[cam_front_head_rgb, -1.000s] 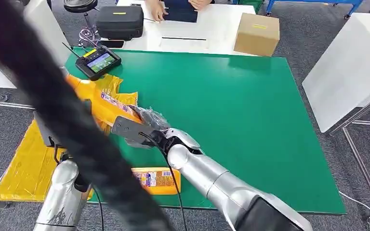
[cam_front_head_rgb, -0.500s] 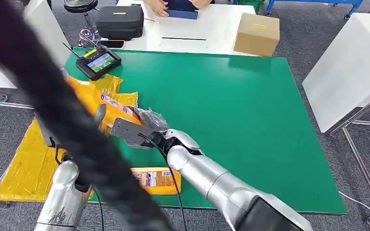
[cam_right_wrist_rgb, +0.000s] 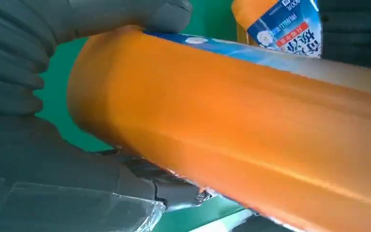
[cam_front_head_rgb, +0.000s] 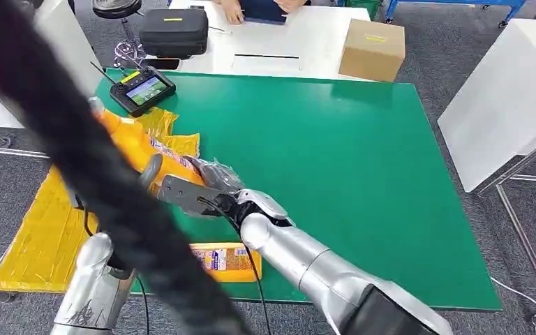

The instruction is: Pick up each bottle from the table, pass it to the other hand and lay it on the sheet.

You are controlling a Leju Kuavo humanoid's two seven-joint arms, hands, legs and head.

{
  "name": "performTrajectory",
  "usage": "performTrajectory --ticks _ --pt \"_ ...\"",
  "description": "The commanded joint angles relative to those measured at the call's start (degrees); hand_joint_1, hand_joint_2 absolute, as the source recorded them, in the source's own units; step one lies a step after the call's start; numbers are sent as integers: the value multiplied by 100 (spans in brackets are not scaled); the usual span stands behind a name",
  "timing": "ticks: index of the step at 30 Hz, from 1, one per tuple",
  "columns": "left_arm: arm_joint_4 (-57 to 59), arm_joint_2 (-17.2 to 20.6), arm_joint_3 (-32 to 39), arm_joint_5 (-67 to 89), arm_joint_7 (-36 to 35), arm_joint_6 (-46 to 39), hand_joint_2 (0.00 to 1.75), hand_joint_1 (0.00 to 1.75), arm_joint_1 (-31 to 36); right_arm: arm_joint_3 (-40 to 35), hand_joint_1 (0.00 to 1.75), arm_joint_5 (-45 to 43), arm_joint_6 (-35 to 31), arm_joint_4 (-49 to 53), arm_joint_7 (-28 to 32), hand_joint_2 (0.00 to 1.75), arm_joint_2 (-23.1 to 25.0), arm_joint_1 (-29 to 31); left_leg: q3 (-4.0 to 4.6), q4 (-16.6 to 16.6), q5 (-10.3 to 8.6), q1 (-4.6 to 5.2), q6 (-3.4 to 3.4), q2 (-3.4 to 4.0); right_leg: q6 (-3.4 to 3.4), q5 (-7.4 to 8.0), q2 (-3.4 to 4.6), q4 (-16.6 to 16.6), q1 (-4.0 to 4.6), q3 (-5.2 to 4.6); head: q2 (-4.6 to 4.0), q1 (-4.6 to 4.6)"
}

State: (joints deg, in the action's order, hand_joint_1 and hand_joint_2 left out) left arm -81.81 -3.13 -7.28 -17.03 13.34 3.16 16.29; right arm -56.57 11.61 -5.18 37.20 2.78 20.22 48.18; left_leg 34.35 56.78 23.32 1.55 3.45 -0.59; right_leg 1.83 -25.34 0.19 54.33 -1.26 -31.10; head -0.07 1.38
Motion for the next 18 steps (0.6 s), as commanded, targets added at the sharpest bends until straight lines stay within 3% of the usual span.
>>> performTrajectory --ticks 1,18 --pt "531 -120 -149 -1577 -845 1102 175 0 298 -682 175 17 66 -6 -47 175 -22 288 -19 -3 5 -6 -32 -5 -16 -8 -11 -3 4 23 0 0" --pt "857 -81 -341 -2875 -1392 1613 175 0 523 -490 175 181 143 7 -20 175 -22 219 -17 -2 3 -6 -32 -11 -16 -9 -18 -2 4 22 0 0"
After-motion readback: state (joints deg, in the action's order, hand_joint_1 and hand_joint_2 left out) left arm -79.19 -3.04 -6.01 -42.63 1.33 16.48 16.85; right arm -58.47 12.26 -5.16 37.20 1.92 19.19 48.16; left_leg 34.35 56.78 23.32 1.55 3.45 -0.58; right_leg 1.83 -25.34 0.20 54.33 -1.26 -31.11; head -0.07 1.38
